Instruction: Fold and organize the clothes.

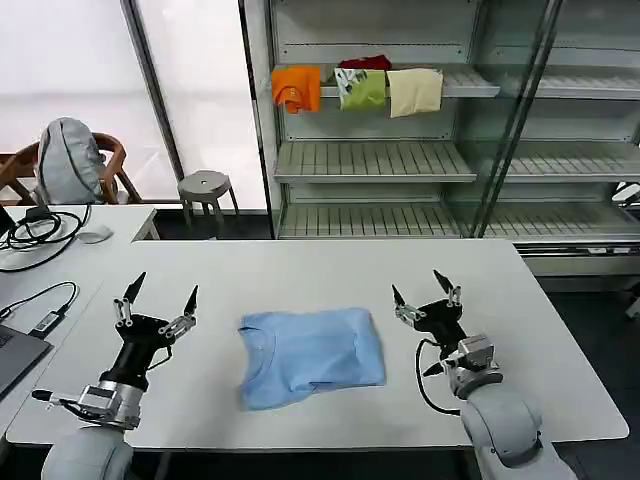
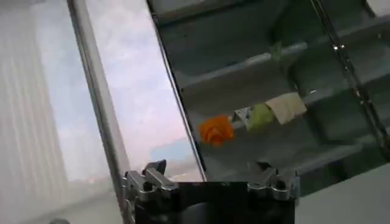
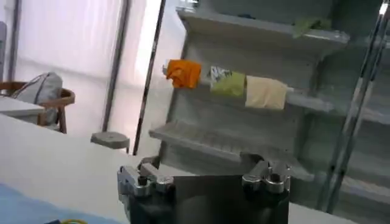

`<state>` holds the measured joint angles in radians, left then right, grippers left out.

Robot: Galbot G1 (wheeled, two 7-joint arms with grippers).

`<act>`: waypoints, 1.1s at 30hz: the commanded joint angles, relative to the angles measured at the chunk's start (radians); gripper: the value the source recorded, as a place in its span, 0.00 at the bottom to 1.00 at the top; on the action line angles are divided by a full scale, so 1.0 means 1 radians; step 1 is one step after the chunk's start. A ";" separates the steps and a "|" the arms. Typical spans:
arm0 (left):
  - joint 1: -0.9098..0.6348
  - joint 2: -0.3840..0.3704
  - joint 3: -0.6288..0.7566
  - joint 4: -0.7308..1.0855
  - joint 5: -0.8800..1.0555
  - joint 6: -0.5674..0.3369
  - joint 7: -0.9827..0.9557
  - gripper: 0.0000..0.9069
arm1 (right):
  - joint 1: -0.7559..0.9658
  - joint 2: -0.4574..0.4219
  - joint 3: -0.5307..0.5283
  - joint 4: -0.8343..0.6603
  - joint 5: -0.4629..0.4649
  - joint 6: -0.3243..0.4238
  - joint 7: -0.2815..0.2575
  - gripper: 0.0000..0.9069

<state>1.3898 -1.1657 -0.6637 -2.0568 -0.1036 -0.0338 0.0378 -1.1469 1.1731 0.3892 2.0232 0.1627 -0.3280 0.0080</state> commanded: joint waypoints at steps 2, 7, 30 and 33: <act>-0.039 -0.014 0.068 0.016 0.099 -0.034 -0.051 1.00 | 0.062 0.000 0.025 -0.081 0.023 0.051 0.000 1.00; -0.036 -0.021 0.051 0.024 0.081 -0.038 -0.056 1.00 | 0.064 0.002 0.032 -0.093 0.029 0.060 -0.003 1.00; -0.144 0.023 0.080 0.076 0.058 -0.016 -0.021 1.00 | 0.077 -0.029 0.122 -0.118 0.015 0.111 -0.060 1.00; -0.144 0.026 0.074 0.074 0.058 -0.011 -0.022 1.00 | 0.086 -0.023 0.106 -0.114 -0.001 0.117 -0.062 1.00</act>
<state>1.2692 -1.1433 -0.5894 -1.9944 -0.0430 -0.0525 0.0090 -1.0817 1.1468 0.5018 1.9205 0.1984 -0.2477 -0.0363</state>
